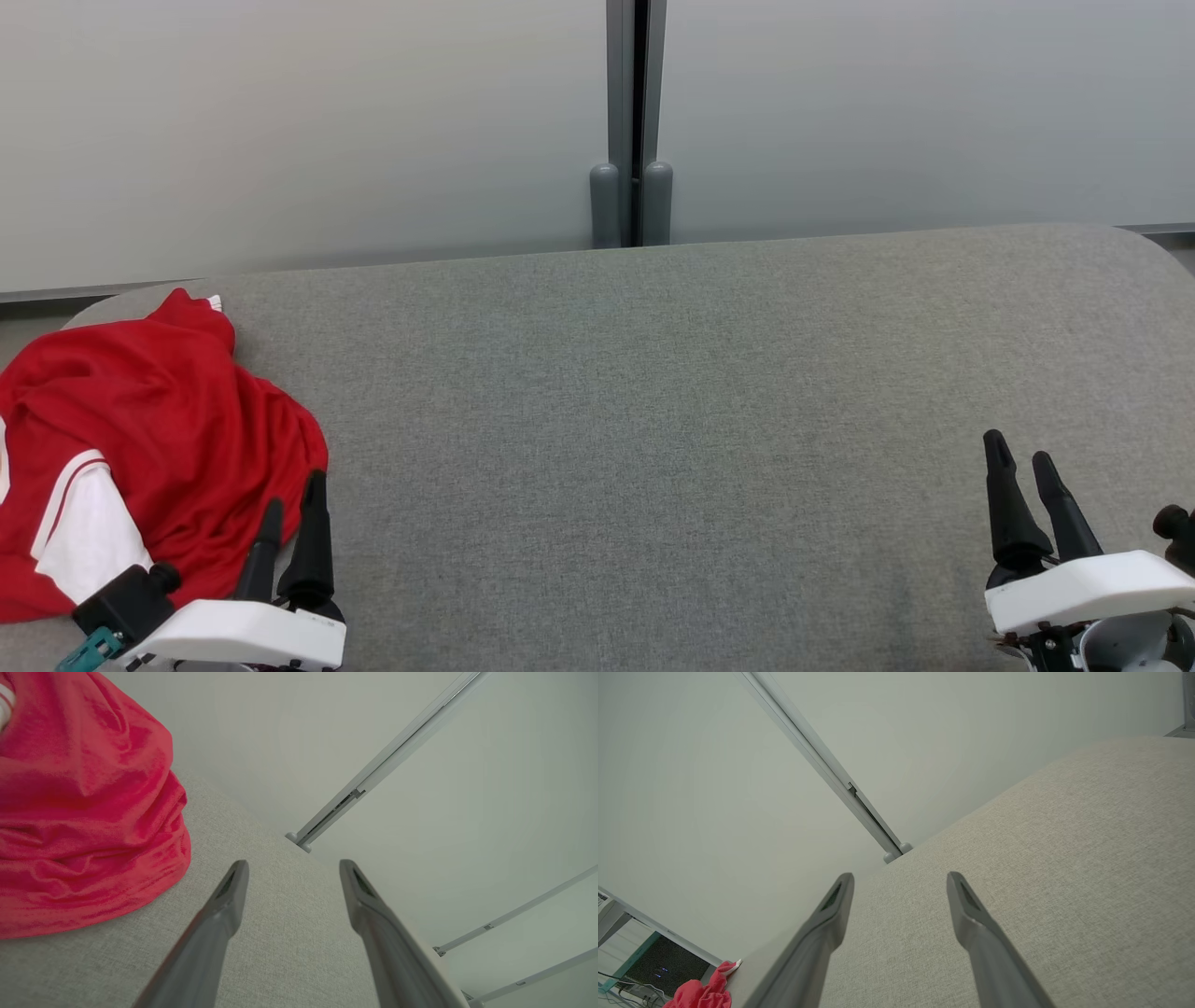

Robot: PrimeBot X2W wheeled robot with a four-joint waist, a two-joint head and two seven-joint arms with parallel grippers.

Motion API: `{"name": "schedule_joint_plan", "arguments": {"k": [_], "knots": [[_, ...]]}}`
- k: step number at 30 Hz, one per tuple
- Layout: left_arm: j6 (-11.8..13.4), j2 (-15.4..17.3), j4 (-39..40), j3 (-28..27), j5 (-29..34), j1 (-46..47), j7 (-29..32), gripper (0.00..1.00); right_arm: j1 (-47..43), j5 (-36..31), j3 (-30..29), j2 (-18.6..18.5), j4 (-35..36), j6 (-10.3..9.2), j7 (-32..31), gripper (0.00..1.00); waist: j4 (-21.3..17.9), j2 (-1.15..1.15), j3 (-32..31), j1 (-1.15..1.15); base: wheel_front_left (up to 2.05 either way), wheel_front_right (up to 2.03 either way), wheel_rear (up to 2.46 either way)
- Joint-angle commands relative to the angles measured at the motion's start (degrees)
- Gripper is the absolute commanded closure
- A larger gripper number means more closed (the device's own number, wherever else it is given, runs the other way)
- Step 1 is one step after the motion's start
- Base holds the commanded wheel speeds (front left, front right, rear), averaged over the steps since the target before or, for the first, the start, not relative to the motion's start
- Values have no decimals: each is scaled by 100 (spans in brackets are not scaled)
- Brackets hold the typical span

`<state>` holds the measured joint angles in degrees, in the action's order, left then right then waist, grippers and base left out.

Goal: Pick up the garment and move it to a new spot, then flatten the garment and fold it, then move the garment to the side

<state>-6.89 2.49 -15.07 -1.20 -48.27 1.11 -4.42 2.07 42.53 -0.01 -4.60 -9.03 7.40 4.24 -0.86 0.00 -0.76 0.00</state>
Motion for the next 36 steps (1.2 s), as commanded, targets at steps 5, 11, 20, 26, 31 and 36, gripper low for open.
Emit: {"name": "schedule_joint_plan", "arguments": {"k": [5, 11, 20, 26, 31, 36], "knots": [[21, 55, 1, -32, 577, -7, -128, 0, 79, -574, 8, -102, 61, 11, 148, 0, -15, 0, -24, 0, 0, 0, 0], [34, 82, -3, -15, 1091, -57, -230, 0, 33, -1068, 32, -116, 58, 11, 254, 0, -12, 0, -33, 0, 0, 0, 0], [100, 87, 149, -41, 1732, -136, -377, 0, -59, -1696, 48, -42, 47, 11, 397, 0, -13, 0, -20, 0, 0, 0, 0], [117, 88, 152, -73, 2086, -168, -464, 0, -87, -2092, 71, -16, 79, 12, 487, 0, -24, 0, 12, 0, 0, 0, 0], [121, 103, 170, -115, 2392, -183, -535, 0, -126, -2374, 74, 6, 84, 12, 561, 0, -38, 0, 46, 0, 0, 0, 0], [133, 105, 207, -159, 2675, -168, -605, 0, -186, -2630, 25, 51, 76, 12, 626, 0, -36, 0, 85, 0, 0, 0, 0]]}}
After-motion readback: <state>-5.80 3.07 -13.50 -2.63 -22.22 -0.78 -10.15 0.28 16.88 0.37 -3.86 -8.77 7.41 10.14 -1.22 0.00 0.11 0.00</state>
